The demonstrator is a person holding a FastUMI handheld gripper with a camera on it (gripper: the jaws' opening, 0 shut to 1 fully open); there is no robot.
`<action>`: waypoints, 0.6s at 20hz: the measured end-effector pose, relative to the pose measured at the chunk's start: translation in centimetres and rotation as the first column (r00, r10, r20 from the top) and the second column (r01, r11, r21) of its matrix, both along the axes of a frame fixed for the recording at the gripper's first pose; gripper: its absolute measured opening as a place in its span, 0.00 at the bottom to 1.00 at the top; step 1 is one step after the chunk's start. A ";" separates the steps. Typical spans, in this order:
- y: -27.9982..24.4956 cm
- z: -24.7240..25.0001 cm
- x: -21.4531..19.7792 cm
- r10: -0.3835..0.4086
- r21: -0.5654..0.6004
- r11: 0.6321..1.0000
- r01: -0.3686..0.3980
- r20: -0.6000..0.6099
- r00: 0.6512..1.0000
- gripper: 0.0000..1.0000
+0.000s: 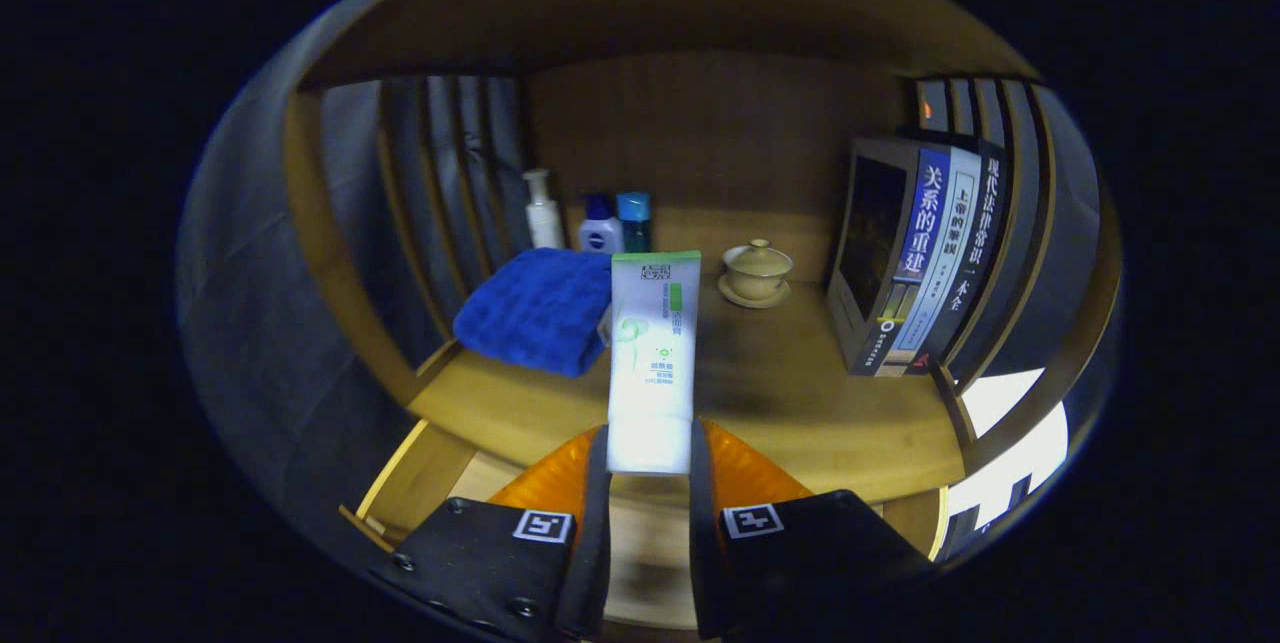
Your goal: Pull open the drawer, take out the items inside it, and place them on the countertop above the cabinet.
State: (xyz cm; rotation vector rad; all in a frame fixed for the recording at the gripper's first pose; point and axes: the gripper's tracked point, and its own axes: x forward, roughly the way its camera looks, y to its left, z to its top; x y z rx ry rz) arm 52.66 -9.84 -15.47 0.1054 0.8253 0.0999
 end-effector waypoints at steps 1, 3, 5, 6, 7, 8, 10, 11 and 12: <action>-0.2 -1.1 0.6 -0.020 -0.006 1.000 0.020 -0.020 1.000 0.41; -0.9 -3.1 1.8 -0.061 -0.026 0.998 0.059 -0.061 0.996 0.42; -1.1 -4.9 2.1 -0.075 -0.038 0.997 0.072 -0.103 0.992 0.42; -1.1 -5.4 2.0 -0.081 -0.040 0.996 0.076 -0.129 0.988 0.42; -1.1 -6.0 1.8 -0.086 -0.041 0.996 0.080 -0.148 0.985 0.42; -1.1 -6.5 1.8 -0.089 -0.043 0.996 0.083 -0.168 0.982 0.42; -1.3 -7.3 1.7 -0.097 -0.053 0.995 0.089 -0.185 0.978 0.42; -1.4 -7.5 1.7 -0.097 -0.063 0.994 0.087 -0.186 0.978 0.42; -1.4 -7.8 1.6 -0.093 -0.071 0.994 0.080 -0.190 0.977 0.43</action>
